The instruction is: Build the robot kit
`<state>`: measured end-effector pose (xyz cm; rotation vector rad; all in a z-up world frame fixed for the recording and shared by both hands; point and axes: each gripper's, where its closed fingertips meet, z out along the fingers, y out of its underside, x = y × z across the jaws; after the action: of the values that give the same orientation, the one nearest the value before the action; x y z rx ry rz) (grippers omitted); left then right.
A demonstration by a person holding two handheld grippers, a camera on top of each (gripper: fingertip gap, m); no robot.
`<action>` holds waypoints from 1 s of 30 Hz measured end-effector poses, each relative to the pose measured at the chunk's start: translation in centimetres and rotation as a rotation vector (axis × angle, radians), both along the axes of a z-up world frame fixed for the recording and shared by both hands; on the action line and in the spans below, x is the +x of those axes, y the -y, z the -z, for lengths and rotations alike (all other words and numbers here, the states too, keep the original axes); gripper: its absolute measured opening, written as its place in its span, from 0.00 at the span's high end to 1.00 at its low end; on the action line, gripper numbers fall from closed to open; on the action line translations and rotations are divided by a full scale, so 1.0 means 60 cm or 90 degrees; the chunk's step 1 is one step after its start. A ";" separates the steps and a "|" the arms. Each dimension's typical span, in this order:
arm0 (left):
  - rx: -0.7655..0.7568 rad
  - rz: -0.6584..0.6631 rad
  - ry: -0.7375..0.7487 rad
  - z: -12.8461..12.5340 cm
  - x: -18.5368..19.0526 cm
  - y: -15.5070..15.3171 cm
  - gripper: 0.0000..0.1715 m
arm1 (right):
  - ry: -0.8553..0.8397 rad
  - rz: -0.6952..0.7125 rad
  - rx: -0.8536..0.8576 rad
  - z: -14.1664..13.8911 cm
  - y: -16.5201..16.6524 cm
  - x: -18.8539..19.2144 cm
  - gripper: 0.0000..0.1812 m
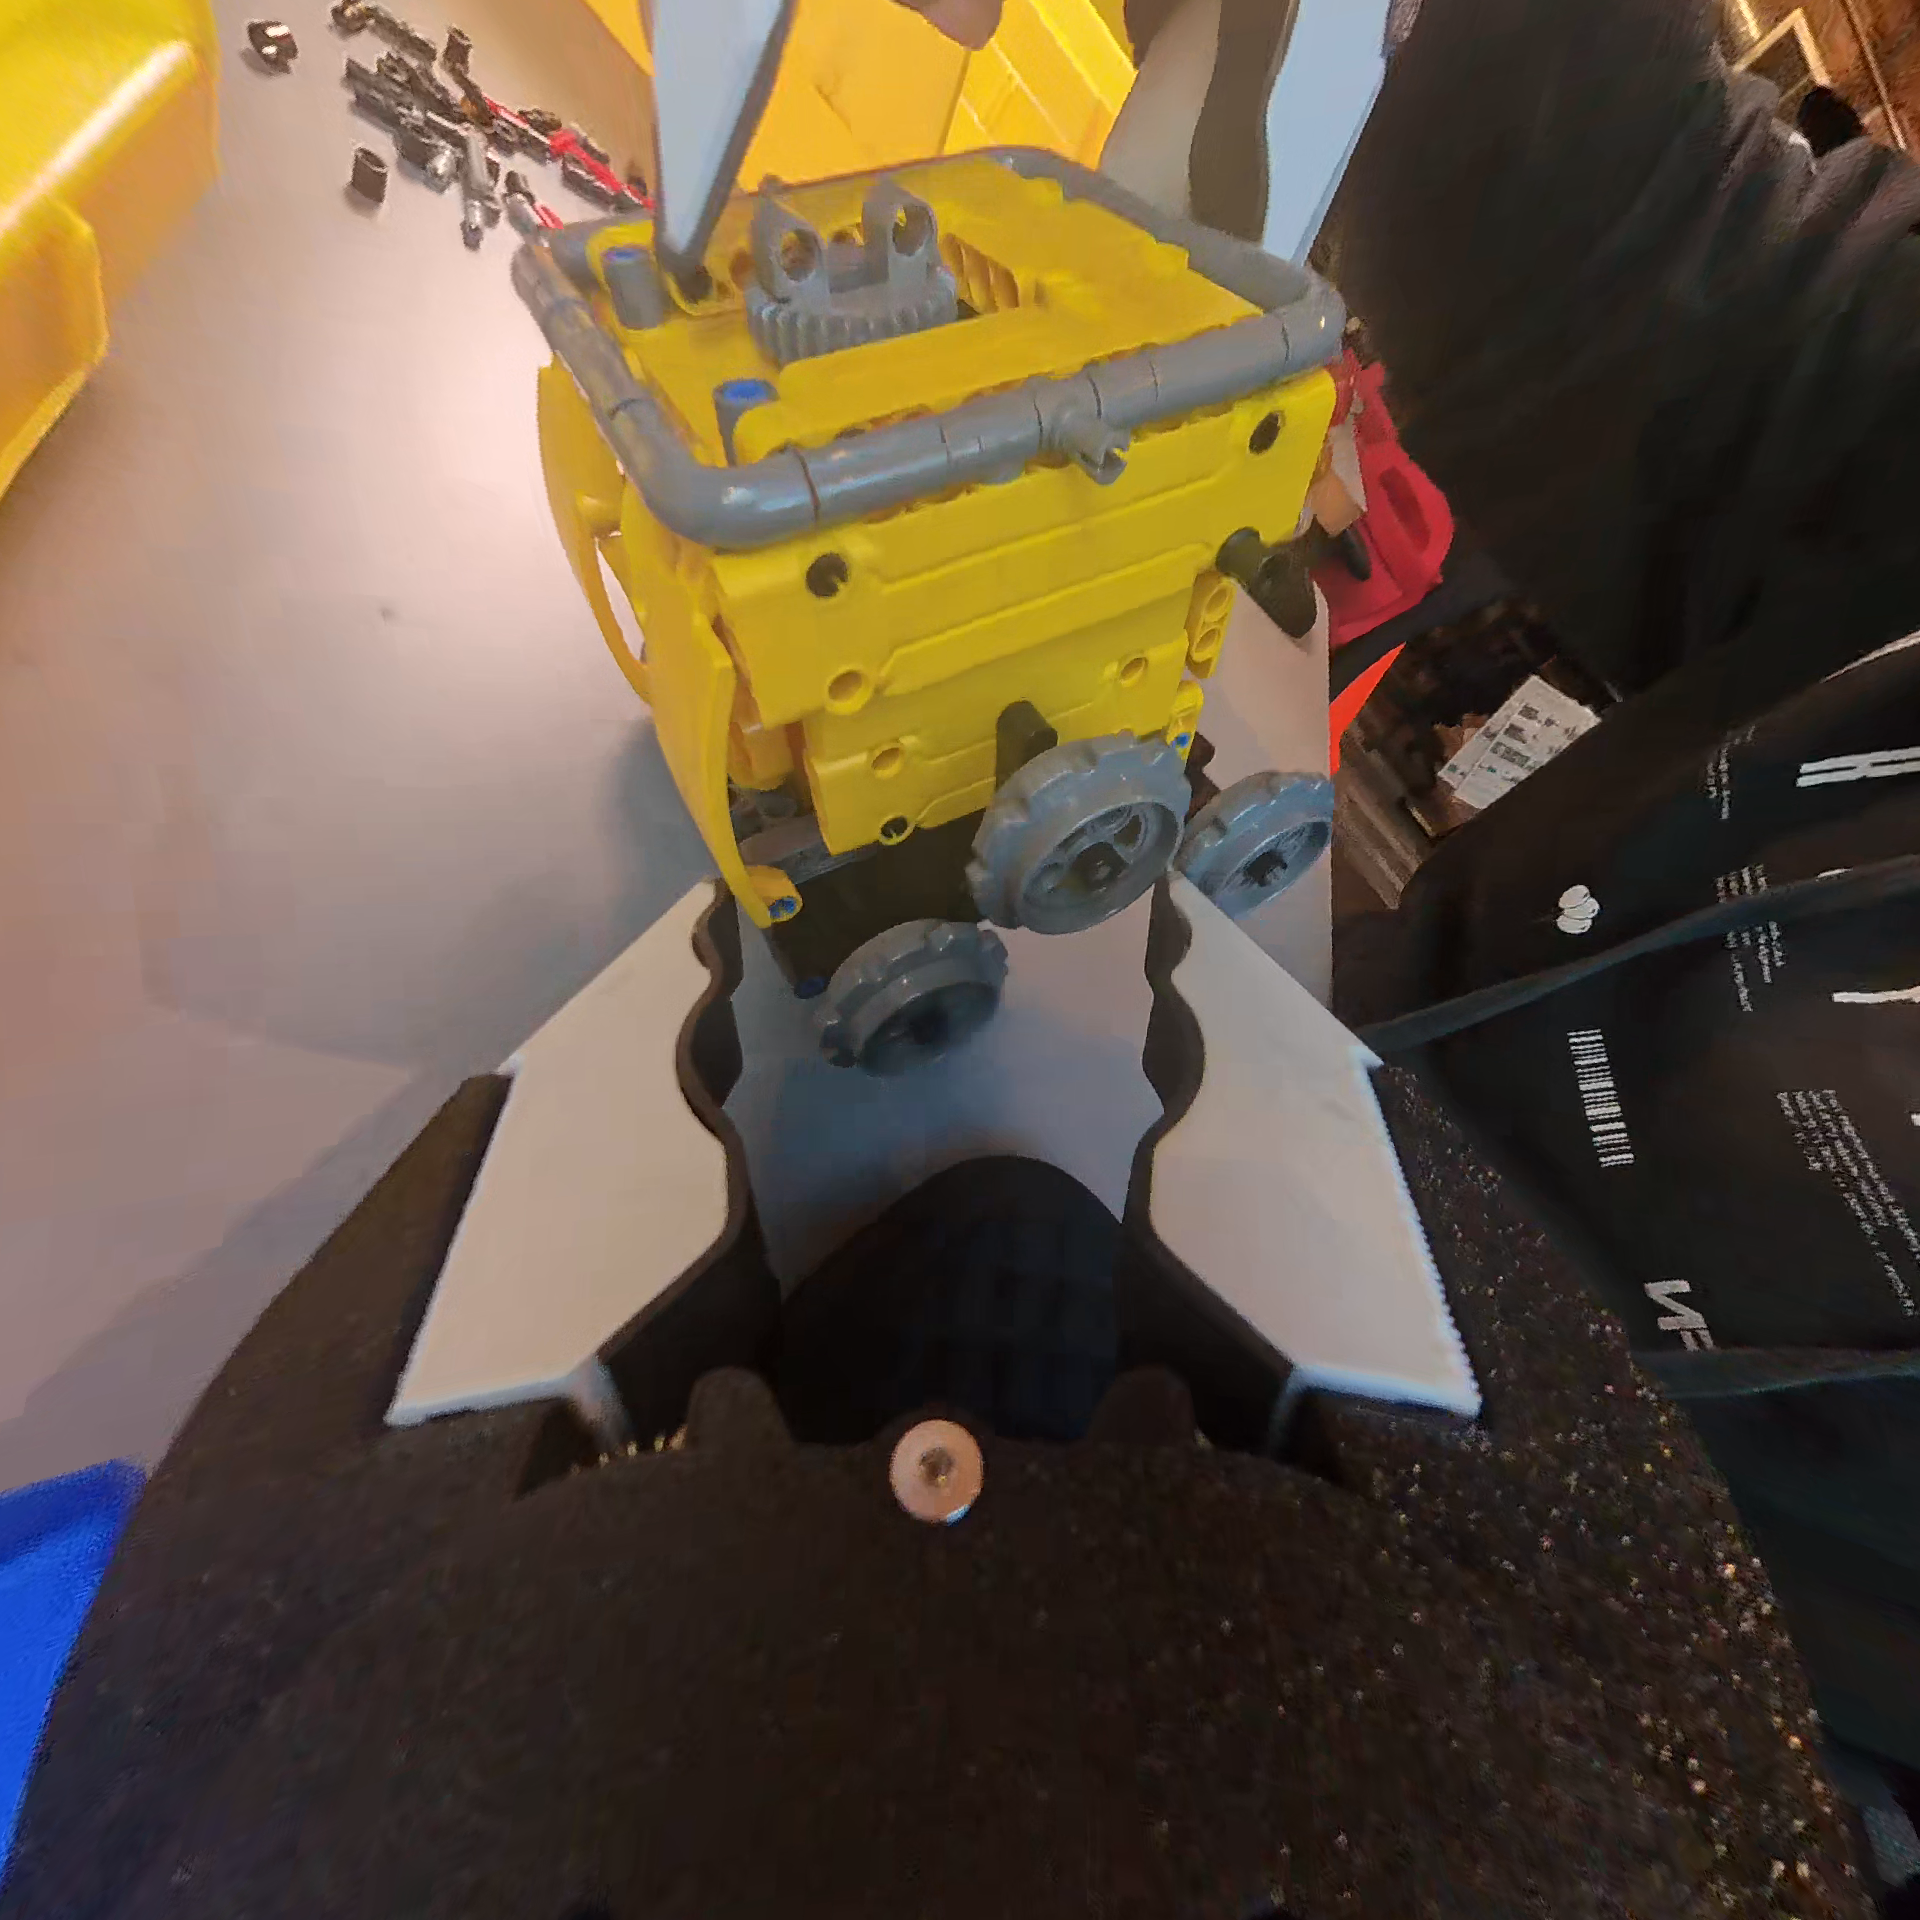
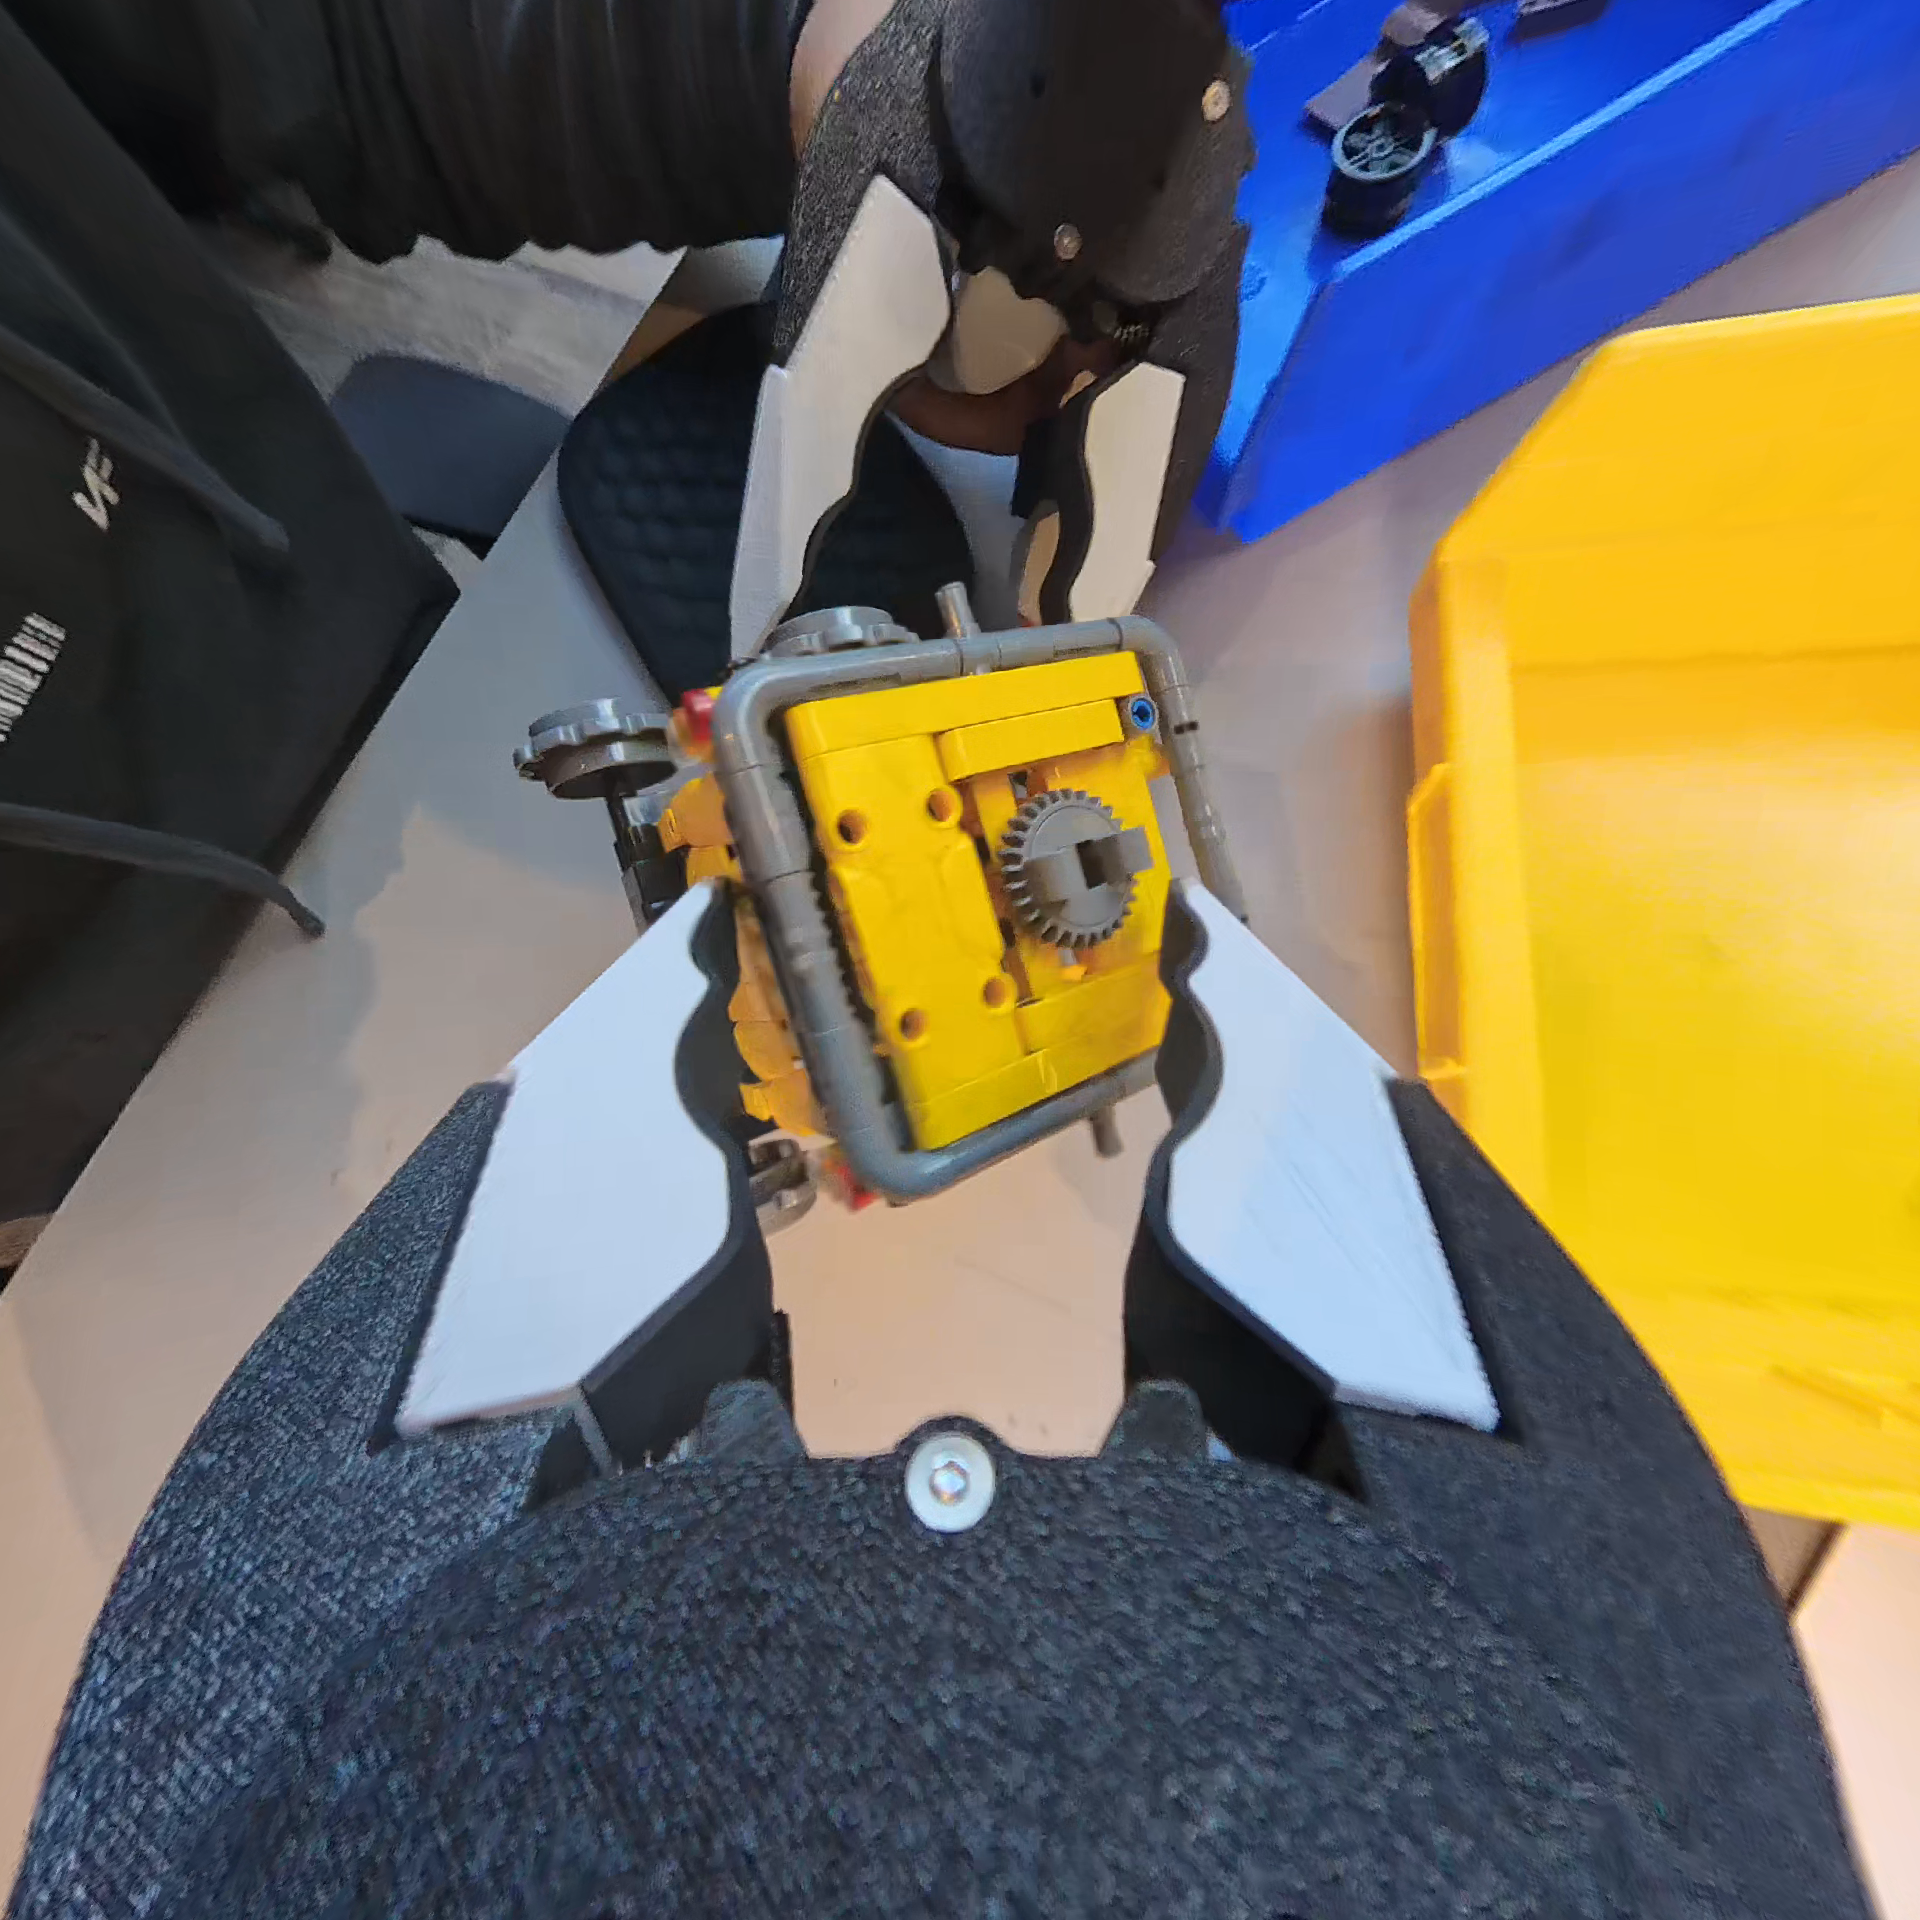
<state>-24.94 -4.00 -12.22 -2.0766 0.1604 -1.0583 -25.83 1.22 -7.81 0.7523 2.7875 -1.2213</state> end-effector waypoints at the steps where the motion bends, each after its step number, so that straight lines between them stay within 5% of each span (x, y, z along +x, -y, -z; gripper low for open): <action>1: -0.005 -0.002 0.006 0.001 -0.002 -0.001 0.57 | -0.004 0.010 -0.007 -0.004 -0.006 -0.003 0.57; 9: -0.015 -0.016 0.035 0.002 -0.007 -0.007 0.71 | -0.006 0.048 -0.033 -0.014 -0.029 0.000 0.67; 30: 0.011 -0.014 -0.015 -0.001 -0.014 -0.014 0.71 | -0.062 0.112 -0.013 -0.017 -0.031 0.016 0.69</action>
<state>-25.80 -3.18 -12.14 -2.0711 0.1588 -1.0162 -24.89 3.09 -6.76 0.9802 2.8316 -1.3449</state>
